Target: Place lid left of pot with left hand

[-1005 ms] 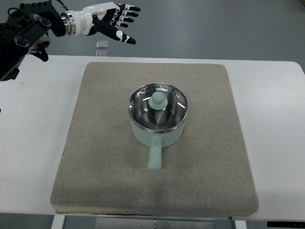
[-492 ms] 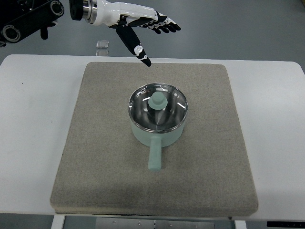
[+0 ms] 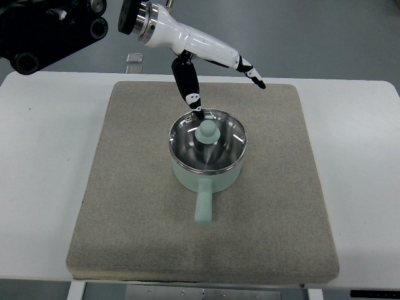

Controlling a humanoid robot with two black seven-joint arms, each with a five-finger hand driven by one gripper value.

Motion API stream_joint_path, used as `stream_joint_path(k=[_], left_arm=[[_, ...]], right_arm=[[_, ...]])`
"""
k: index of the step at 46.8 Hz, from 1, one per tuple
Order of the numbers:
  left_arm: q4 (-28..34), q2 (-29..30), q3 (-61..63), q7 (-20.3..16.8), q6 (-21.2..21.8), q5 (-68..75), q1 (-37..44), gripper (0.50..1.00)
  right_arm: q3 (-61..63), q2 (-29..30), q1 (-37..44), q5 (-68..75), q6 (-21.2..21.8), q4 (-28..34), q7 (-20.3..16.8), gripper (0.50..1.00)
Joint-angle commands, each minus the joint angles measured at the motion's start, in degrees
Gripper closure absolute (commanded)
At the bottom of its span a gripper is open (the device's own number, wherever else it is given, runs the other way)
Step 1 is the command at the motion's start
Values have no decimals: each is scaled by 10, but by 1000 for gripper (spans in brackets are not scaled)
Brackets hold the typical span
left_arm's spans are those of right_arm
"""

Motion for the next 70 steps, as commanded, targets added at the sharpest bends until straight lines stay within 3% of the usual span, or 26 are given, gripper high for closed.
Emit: stream_joint_path(k=[1, 17, 49, 70], left_arm=[[-12, 0, -1, -19, 0, 59, 0, 508], [-28, -2, 8, -19, 0, 164, 2, 506], [-19, -3, 8, -19, 0, 162, 10, 508], [-19, 2, 2, -19, 0, 162, 58, 508]], right_arm=[[0, 0, 0, 0, 0, 0, 0, 579], [0, 0, 0, 0, 0, 0, 0, 579], [0, 0, 0, 0, -1, 0, 0, 579], [0, 0, 0, 0, -1, 0, 0, 579]])
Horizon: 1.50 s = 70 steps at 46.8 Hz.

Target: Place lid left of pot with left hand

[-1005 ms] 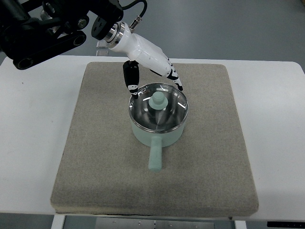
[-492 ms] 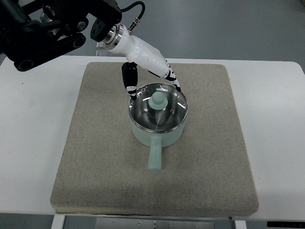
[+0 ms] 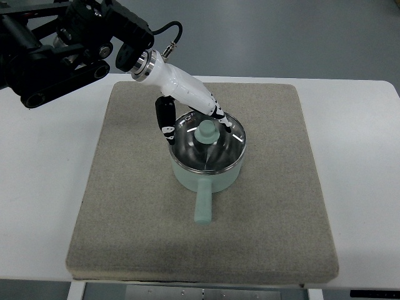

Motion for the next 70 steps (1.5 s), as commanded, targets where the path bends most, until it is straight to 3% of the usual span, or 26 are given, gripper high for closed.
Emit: stream_joint_path(k=[1, 14, 29, 70], left_arm=[[0, 0, 0, 0, 0, 0, 1, 508], [7, 0, -3, 0, 55, -2, 0, 508], [10, 5, -8, 0, 71, -24, 1, 508], [8, -1, 4, 0, 68, -18, -16, 508]], right_arm=[[1, 0, 0, 0, 0, 0, 0, 579], [0, 0, 0, 0, 0, 0, 0, 579], [1, 0, 0, 0, 0, 0, 0, 579], [1, 0, 0, 0, 0, 0, 0, 579]])
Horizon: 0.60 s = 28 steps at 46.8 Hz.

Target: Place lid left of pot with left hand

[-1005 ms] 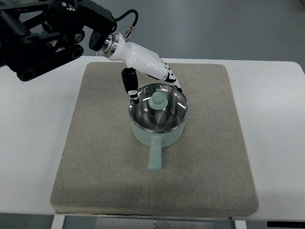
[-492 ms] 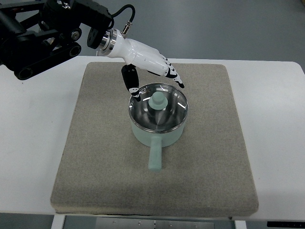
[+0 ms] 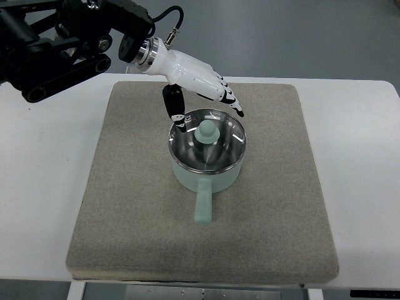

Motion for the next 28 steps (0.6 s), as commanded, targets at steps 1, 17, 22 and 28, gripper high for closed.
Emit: stream_joint_path(k=[1, 17, 22, 28], left_arm=[[-1, 0, 2, 0, -1, 1, -3, 508], [-6, -1, 24, 0, -1, 3, -8, 508], [-6, -1, 25, 0, -1, 12, -12, 508], [-6, -4, 24, 0, 1, 13, -13, 508]], right_arm=[[0, 0, 0, 0, 0, 0, 0, 579], [0, 0, 0, 0, 0, 0, 0, 579], [0, 0, 0, 0, 0, 0, 0, 579], [0, 0, 0, 0, 0, 0, 0, 579]])
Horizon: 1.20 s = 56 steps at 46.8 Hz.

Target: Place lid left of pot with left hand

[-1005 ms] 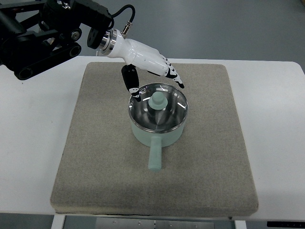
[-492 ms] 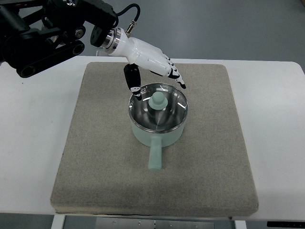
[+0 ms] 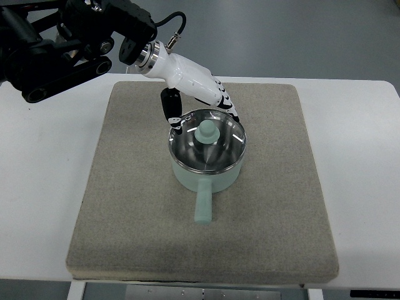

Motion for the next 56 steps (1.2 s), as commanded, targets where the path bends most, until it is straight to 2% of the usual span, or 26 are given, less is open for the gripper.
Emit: stream_joint_path(k=[1, 56], left_arm=[[0, -4, -1, 0, 1, 1, -1, 508], [-3, -21, 1, 0, 4, 28, 2, 510]], right_arm=[[0, 0, 0, 0, 0, 0, 0, 579], [1, 0, 0, 0, 0, 0, 0, 579]])
